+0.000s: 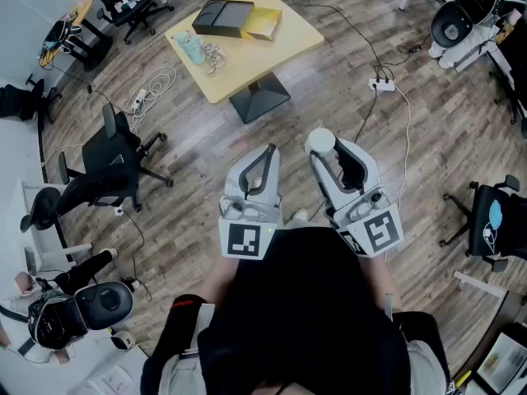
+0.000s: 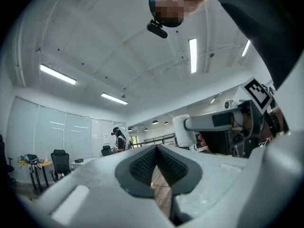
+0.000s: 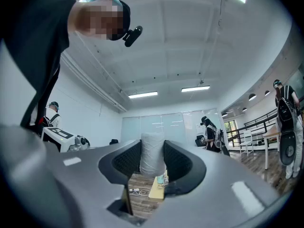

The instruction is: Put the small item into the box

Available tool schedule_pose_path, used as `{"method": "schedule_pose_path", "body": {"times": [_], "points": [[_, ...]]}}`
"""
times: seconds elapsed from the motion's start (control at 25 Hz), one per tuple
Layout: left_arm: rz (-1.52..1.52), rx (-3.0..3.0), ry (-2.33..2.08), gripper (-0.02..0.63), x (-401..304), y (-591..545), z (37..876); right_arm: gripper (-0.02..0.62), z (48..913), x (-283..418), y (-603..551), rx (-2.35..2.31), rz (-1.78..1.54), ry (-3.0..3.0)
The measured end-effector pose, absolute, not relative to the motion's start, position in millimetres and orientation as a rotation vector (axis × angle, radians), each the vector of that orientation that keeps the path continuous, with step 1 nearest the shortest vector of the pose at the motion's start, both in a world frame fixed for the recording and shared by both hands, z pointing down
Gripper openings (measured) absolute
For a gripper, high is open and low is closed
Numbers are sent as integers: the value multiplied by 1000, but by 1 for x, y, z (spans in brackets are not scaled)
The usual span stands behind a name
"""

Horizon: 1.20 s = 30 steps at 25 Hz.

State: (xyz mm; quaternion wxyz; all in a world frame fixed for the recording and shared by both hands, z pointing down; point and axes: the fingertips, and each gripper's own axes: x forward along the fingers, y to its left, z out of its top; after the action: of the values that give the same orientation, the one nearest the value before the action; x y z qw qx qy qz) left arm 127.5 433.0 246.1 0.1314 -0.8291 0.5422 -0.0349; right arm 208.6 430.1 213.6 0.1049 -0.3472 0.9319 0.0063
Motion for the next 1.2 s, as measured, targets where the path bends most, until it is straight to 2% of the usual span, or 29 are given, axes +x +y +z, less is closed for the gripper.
{"method": "schedule_pose_path", "body": {"times": [0.68,1.2], "points": [[-98,-2462,1574,2,125,427,257,155,223,199,436,-1023,23,2786],[-63,-2497,1522,2,91,370,258,156,229,163,379,-1076,-31,2776]]}}
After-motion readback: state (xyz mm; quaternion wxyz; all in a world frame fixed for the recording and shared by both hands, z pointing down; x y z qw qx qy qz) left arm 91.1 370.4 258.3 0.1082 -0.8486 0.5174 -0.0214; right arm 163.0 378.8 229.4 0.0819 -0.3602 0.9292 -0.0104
